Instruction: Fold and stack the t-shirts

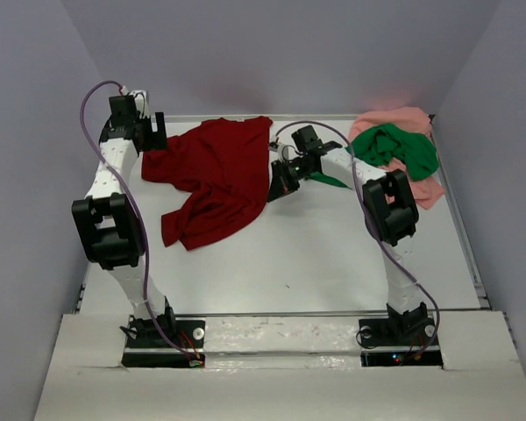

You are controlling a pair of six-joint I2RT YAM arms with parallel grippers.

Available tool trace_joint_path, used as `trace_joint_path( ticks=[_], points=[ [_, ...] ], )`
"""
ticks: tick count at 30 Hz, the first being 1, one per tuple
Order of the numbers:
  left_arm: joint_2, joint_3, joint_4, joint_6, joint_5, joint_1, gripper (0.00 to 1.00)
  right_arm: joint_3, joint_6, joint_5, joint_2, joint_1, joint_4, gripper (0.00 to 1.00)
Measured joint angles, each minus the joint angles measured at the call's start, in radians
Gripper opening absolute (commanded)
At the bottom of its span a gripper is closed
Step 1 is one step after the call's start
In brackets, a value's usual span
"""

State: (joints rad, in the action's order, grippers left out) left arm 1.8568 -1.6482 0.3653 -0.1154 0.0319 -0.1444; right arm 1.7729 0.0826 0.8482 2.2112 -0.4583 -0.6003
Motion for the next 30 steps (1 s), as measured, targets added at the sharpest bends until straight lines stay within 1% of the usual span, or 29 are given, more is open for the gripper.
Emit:
trace_joint_path(
  ticks=[2,6,9,13,17,20,23,27,30],
  points=[
    [-0.032,0.019,-0.006,0.001,0.039,0.007,0.99,0.067,0.003,-0.013,0.047,0.000,-0.018,0.00],
    [-0.124,0.085,-0.014,0.014,0.163,0.015,0.99,0.266,0.030,0.005,0.138,0.000,-0.018,0.00],
    [-0.187,0.148,-0.018,0.019,0.239,0.028,0.99,0.362,0.084,0.051,0.182,0.000,0.044,0.00],
    [-0.230,0.220,-0.024,0.018,0.281,0.064,0.99,0.379,0.171,0.109,0.208,0.000,0.132,0.00],
    [-0.229,0.238,-0.003,0.019,0.310,0.108,0.99,0.381,0.239,0.148,0.256,-0.005,0.193,0.00],
    [-0.229,0.249,-0.005,0.016,0.362,0.126,0.99,0.361,0.262,0.172,0.285,-0.012,0.219,0.00],
    [-0.235,0.283,-0.006,0.010,0.404,0.131,0.99,0.275,0.258,0.234,0.282,-0.025,0.248,0.00],
    [-0.248,0.316,0.016,0.004,0.434,0.134,0.99,0.049,0.232,0.262,0.199,-0.045,0.272,0.00],
    [-0.268,0.328,0.025,0.004,0.432,0.137,0.99,-0.040,0.227,0.262,0.118,-0.060,0.260,0.00]
  ],
)
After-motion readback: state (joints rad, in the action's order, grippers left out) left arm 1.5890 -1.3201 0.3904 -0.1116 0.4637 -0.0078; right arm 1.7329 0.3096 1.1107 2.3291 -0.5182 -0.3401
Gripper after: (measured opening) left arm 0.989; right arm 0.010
